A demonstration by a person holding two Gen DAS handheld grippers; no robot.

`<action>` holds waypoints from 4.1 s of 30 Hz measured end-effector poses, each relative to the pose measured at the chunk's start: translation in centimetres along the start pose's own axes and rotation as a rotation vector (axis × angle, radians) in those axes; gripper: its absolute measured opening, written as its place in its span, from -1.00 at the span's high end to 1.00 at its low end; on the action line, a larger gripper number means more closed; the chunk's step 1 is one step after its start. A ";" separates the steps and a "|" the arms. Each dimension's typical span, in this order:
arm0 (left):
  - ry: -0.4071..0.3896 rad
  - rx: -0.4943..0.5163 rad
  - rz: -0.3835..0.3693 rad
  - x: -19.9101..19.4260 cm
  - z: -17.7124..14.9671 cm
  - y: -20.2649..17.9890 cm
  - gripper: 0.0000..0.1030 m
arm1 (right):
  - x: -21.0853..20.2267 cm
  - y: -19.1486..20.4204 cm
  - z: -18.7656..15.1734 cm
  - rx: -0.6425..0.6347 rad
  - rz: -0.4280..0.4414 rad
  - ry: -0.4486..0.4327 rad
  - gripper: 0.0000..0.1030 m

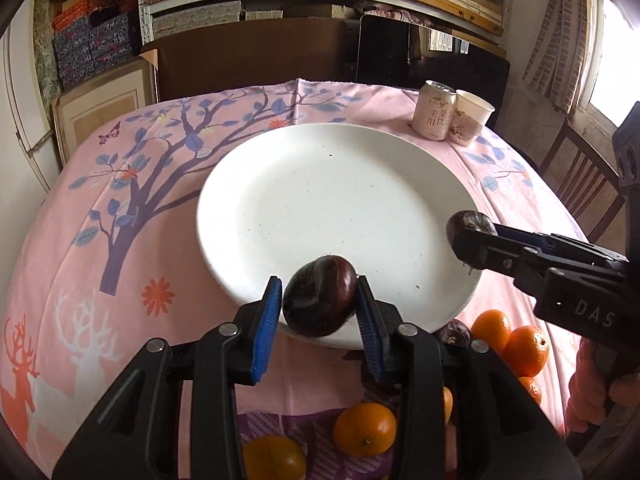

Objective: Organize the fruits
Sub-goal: 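Carry both dark purple fruits onto the white plate and open both grippers, then grasp a yellow tomato with the left gripper while the right gripper grasps a mandarin, then lower the yellow tomato and mandarin onto the white plate and open both grippers, then move both open grippers back toward the remaining fruit cluster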

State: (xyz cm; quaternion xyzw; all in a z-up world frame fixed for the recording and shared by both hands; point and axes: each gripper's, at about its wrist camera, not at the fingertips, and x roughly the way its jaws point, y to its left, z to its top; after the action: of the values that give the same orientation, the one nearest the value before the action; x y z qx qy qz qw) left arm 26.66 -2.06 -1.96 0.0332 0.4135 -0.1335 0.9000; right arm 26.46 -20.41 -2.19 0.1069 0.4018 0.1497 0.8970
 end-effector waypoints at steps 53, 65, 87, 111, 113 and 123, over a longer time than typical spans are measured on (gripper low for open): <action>-0.007 -0.011 0.096 -4.2 -9.6 2.9 0.30 | -6.3 -5.6 -8.9 0.171 0.014 0.002 -0.18; 0.011 0.022 0.094 -3.6 -9.8 2.1 0.30 | -3.9 -5.1 -9.2 0.189 0.065 0.087 0.09; -0.053 -0.028 0.107 -0.4 0.8 0.1 0.30 | -1.9 -0.2 -0.2 0.120 0.079 -0.039 0.11; -0.076 -0.074 0.054 -4.8 -6.0 2.4 -0.08 | -7.5 -3.7 -4.9 0.182 0.049 -0.171 -0.31; -0.075 -0.027 0.042 -4.9 -6.5 1.2 -0.14 | -7.9 -4.6 -5.4 0.216 0.058 -0.170 -0.34; -0.052 0.095 0.085 -3.7 -7.3 -1.3 -0.44 | -7.7 -5.0 -6.0 0.241 0.057 -0.152 -0.36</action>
State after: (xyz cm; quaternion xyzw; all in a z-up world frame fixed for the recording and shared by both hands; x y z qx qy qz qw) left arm 18.61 -1.28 -3.85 0.0899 0.3812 -0.1156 0.9128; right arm 17.93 -27.39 -2.37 0.2361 0.3447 0.1174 0.9009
